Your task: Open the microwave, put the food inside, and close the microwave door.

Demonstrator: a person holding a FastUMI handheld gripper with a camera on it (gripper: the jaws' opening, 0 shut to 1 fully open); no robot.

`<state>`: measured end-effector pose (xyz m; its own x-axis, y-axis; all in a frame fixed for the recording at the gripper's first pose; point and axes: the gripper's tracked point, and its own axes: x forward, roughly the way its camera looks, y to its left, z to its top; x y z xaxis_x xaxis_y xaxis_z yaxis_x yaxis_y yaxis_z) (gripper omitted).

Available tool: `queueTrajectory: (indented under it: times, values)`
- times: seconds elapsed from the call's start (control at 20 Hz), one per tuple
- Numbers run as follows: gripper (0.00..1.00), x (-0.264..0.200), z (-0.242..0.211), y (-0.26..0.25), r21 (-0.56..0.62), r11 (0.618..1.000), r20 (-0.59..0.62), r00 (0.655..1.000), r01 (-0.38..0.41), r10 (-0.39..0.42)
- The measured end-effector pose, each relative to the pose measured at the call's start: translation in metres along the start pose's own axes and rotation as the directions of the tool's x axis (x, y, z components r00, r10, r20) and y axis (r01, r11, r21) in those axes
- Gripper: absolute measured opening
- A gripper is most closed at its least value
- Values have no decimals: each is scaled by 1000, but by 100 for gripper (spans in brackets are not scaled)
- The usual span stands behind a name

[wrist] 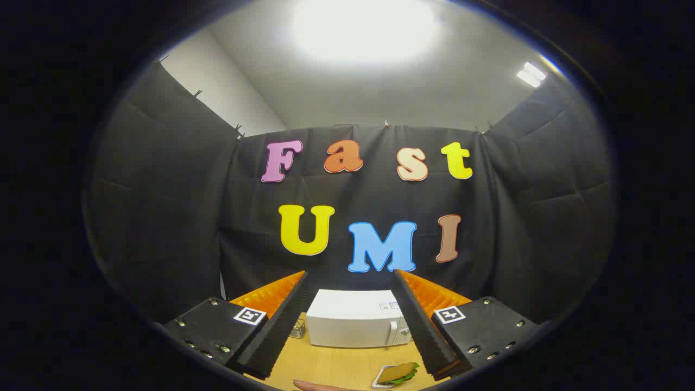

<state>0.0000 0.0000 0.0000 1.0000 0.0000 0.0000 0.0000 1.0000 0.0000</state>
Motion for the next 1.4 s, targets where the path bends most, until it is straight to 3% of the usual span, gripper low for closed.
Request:
queueTrajectory:
  times: [0.95,1.4]
  values:
    - [97,3,-2,7,13,1000,15,1000,-24,24]
    - [97,23,-52,-3,14,999,25,998,-52,52]
